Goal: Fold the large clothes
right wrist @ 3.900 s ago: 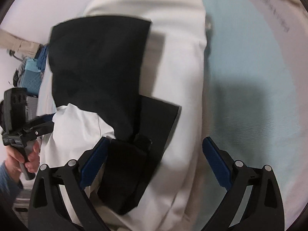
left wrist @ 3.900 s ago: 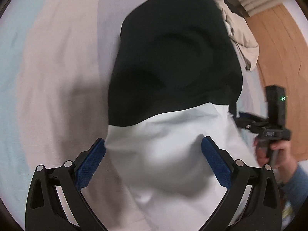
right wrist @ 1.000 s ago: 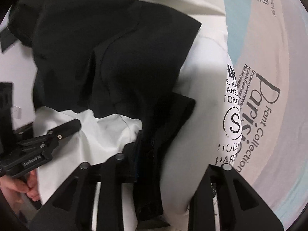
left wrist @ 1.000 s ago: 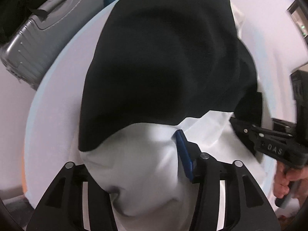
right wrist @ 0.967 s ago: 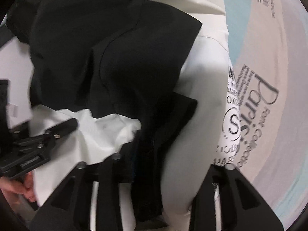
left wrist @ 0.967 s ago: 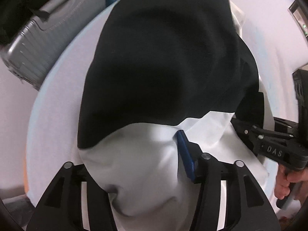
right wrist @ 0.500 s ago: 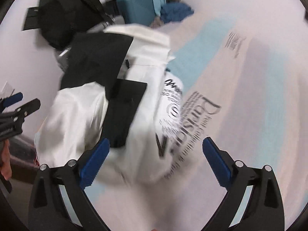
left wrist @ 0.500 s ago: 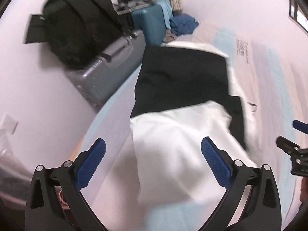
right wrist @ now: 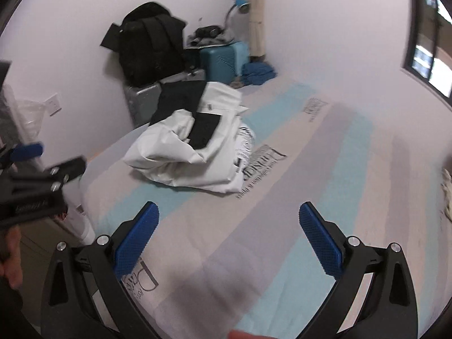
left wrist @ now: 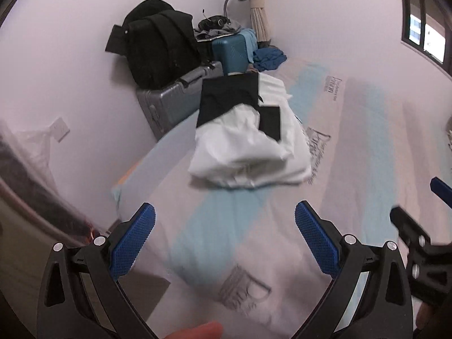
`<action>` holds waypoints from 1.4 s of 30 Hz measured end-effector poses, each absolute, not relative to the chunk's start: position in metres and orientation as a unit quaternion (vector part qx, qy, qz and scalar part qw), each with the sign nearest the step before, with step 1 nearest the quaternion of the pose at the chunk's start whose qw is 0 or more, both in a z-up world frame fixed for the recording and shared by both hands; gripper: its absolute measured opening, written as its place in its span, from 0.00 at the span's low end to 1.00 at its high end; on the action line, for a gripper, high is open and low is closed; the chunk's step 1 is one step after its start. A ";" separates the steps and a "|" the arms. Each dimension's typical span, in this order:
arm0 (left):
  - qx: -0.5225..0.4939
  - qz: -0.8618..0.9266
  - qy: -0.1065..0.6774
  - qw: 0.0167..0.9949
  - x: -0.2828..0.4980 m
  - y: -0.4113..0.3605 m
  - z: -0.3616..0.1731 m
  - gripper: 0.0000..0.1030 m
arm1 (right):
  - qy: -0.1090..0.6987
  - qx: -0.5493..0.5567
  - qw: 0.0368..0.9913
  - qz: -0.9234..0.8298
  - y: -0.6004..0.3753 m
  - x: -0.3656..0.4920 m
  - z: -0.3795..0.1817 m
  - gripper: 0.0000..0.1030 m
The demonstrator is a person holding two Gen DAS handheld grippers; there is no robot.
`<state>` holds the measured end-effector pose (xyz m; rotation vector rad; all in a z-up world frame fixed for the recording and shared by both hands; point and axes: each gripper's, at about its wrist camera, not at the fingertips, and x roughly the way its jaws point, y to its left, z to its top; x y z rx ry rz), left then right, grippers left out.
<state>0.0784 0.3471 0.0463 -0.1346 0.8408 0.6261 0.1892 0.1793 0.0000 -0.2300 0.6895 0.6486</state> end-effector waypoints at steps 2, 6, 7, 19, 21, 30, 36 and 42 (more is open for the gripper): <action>-0.069 0.291 0.400 0.866 0.062 0.344 0.034 0.95 | 0.339 -0.102 0.886 0.300 0.168 0.173 -0.007 0.93; -0.074 0.283 0.401 0.868 0.027 0.335 0.024 0.95 | 0.351 -0.094 0.884 0.293 0.152 0.151 -0.013 0.93; -0.072 0.285 0.402 0.867 0.023 0.335 0.022 0.95 | 0.350 -0.095 0.884 0.295 0.150 0.147 -0.012 0.93; -0.081 0.292 0.405 0.863 -0.001 0.323 0.030 0.95 | 0.336 -0.115 0.875 0.329 0.145 0.111 0.004 0.93; -0.079 0.291 0.404 0.863 -0.001 0.321 0.029 0.95 | 0.336 -0.114 0.875 0.330 0.143 0.110 0.004 0.93; -0.094 0.292 0.408 0.860 -0.002 0.322 0.026 0.95 | 0.343 -0.117 0.872 0.329 0.138 0.108 0.000 0.93; -0.097 0.292 0.408 0.859 -0.002 0.324 0.026 0.95 | 0.343 -0.120 0.871 0.330 0.137 0.106 -0.001 0.93; -0.097 0.291 0.408 0.860 0.000 0.326 0.026 0.94 | 0.345 -0.118 0.870 0.332 0.137 0.106 -0.001 0.93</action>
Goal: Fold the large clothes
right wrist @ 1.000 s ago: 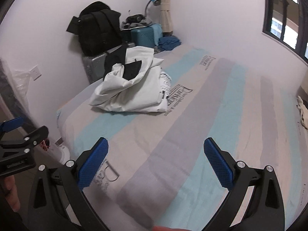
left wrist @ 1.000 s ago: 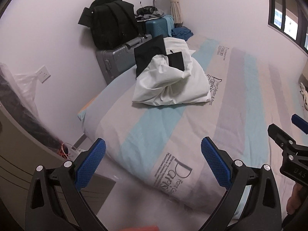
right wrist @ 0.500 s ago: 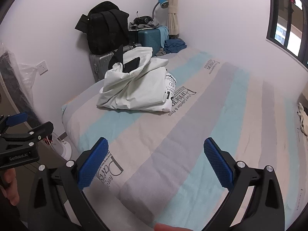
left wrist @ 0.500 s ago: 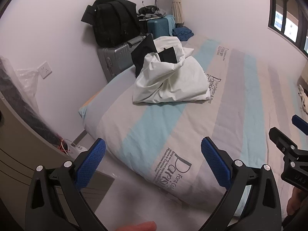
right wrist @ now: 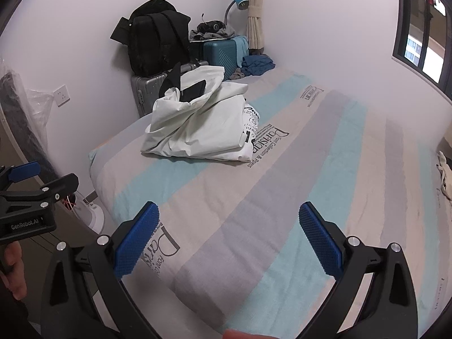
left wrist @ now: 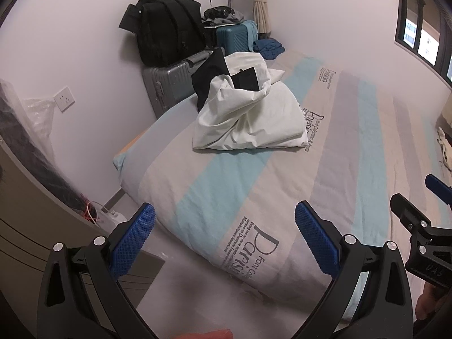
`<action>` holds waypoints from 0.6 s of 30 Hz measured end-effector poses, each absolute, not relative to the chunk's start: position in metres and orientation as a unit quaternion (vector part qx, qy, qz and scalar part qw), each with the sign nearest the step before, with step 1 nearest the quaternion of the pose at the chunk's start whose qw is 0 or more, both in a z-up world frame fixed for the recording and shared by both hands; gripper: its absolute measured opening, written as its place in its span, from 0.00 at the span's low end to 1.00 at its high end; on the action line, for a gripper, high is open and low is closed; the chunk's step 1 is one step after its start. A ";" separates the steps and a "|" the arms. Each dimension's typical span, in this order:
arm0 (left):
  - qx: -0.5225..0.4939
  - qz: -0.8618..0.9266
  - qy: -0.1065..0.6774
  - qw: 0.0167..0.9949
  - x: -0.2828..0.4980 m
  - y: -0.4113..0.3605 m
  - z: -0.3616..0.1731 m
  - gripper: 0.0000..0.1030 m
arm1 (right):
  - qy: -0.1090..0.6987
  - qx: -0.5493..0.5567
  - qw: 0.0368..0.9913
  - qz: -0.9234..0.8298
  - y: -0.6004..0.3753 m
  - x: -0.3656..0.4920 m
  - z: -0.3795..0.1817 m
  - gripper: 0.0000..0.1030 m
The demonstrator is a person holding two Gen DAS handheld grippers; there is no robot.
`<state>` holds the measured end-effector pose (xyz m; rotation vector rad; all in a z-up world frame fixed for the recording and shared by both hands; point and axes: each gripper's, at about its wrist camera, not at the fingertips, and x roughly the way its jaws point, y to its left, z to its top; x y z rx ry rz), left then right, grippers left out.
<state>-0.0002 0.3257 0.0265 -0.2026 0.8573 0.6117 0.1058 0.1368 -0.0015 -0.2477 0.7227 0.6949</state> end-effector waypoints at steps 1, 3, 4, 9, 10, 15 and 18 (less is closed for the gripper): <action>-0.096 0.292 0.409 0.859 0.000 0.326 0.026 0.94 | 0.345 -0.119 0.870 0.333 0.137 0.106 -0.002 0.93; -0.096 0.292 0.408 0.860 0.001 0.327 0.026 0.94 | 0.345 -0.119 0.870 0.333 0.138 0.106 -0.002 0.93; -0.095 0.292 0.408 0.860 0.001 0.327 0.026 0.94 | 0.345 -0.119 0.870 0.332 0.139 0.106 -0.002 0.93; -0.097 0.292 0.408 0.860 0.001 0.327 0.027 0.94 | 0.343 -0.121 0.870 0.332 0.138 0.105 -0.002 0.93; -0.097 0.291 0.408 0.860 0.001 0.326 0.027 0.94 | 0.344 -0.120 0.870 0.333 0.137 0.105 -0.002 0.93; -0.099 0.291 0.407 0.860 0.002 0.327 0.027 0.94 | 0.345 -0.120 0.870 0.332 0.139 0.106 -0.002 0.93; -0.103 0.287 0.411 0.859 0.003 0.327 0.026 0.94 | 0.344 -0.119 0.870 0.332 0.139 0.106 -0.002 0.93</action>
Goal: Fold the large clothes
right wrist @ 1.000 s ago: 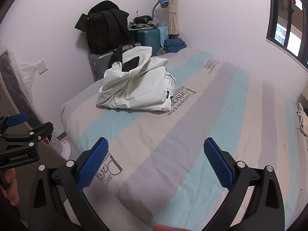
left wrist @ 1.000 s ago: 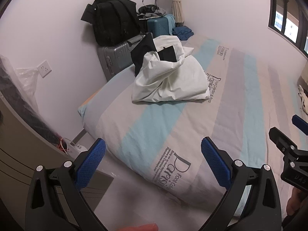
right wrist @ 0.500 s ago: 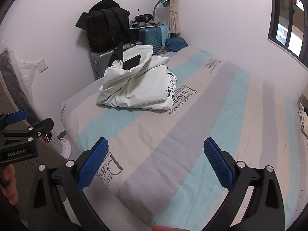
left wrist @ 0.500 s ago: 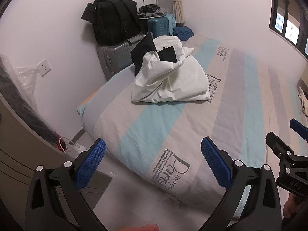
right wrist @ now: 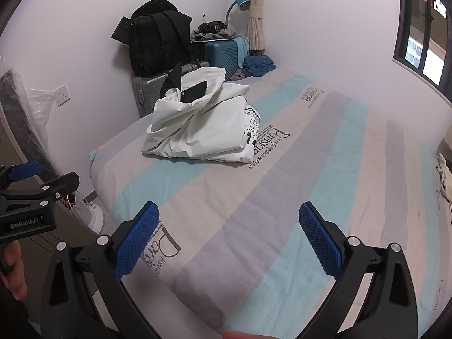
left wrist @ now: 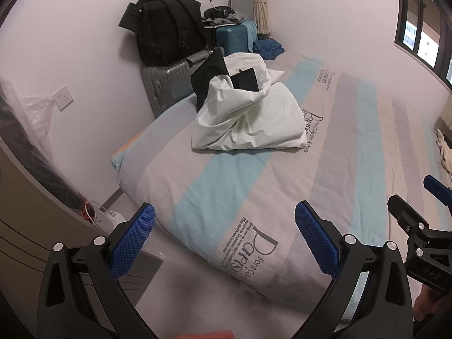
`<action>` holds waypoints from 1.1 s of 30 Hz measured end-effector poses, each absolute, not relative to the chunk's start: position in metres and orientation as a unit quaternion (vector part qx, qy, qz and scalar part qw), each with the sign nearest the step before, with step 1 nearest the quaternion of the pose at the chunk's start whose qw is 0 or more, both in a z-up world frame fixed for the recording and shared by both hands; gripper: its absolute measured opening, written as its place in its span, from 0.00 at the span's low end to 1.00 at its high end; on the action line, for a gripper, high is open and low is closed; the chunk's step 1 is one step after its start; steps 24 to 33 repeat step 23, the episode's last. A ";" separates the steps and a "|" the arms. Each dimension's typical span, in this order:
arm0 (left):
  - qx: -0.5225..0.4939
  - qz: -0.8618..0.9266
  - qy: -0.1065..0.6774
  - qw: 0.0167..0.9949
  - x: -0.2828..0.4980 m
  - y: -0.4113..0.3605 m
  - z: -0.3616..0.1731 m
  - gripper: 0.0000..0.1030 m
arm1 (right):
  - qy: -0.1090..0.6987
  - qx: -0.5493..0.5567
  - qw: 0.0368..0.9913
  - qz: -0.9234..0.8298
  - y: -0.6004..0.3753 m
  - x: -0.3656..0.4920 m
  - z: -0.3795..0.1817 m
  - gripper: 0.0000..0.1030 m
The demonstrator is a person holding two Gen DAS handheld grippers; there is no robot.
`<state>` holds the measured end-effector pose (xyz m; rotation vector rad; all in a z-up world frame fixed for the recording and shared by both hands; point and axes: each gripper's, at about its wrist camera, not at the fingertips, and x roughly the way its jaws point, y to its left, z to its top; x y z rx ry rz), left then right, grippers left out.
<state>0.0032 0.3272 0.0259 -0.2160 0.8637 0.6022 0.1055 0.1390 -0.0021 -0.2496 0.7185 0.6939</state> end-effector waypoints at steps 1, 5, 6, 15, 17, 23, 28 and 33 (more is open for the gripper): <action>-0.105 0.286 0.411 0.859 0.003 0.326 0.026 0.95 | 0.343 -0.118 0.870 0.333 0.138 0.105 -0.002 0.93; -0.122 0.286 0.391 0.866 -0.007 0.321 0.026 0.95 | 0.339 -0.118 0.872 0.333 0.135 0.104 -0.003 0.93; -0.123 0.291 0.384 0.868 -0.009 0.321 0.027 0.95 | 0.339 -0.118 0.872 0.333 0.134 0.104 -0.003 0.93; -0.102 0.297 0.378 0.871 -0.015 0.315 0.027 0.94 | 0.330 -0.117 0.873 0.341 0.132 0.100 0.001 0.93; -0.105 0.300 0.374 0.871 -0.017 0.318 0.028 0.94 | 0.326 -0.116 0.873 0.342 0.133 0.100 0.004 0.93; -0.107 0.301 0.371 0.872 -0.021 0.319 0.030 0.94 | 0.325 -0.116 0.873 0.345 0.133 0.098 0.008 0.93; -0.107 0.301 0.371 0.872 -0.021 0.319 0.030 0.94 | 0.325 -0.116 0.873 0.345 0.133 0.098 0.008 0.93; -0.107 0.301 0.371 0.872 -0.021 0.319 0.030 0.94 | 0.325 -0.116 0.873 0.345 0.133 0.098 0.008 0.93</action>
